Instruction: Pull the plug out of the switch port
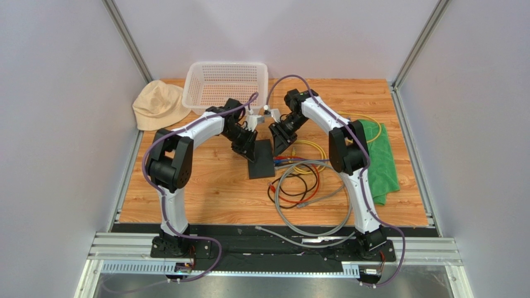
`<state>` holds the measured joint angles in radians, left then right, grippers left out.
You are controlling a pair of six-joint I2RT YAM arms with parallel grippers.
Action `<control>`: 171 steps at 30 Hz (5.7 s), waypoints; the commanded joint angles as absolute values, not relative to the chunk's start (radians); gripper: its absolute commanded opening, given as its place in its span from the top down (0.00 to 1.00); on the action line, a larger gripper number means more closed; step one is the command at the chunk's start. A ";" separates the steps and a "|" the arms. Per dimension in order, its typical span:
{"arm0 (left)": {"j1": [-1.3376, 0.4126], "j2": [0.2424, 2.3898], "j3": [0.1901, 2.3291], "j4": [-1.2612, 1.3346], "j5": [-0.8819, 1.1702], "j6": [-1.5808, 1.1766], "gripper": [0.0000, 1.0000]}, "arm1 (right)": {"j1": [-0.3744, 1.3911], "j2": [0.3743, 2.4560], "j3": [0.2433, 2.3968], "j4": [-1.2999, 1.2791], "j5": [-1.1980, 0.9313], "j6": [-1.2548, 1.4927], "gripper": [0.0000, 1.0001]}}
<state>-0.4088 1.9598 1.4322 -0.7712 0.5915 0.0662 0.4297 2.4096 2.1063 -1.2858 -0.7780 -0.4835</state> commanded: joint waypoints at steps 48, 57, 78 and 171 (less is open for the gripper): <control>-0.407 2.051 1.488 -0.772 0.584 0.087 0.77 | 0.402 2.625 2.148 -1.304 -0.954 -0.472 0.70; -0.413 2.051 1.486 -0.769 0.583 0.092 0.77 | 0.414 2.622 2.140 -1.284 -0.908 -0.434 0.77; -0.420 2.068 1.486 -0.772 0.519 0.091 0.77 | 0.446 2.599 2.169 -1.365 -0.557 -0.520 1.00; -0.497 2.074 1.532 -0.664 0.506 0.072 1.00 | 0.087 2.358 2.279 -1.465 -0.471 -0.477 0.65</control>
<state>-0.4953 2.0842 1.5349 -0.6220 0.5827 0.0105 0.0498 2.4538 2.2097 -1.3632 -0.4274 -0.4858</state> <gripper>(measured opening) 0.007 0.241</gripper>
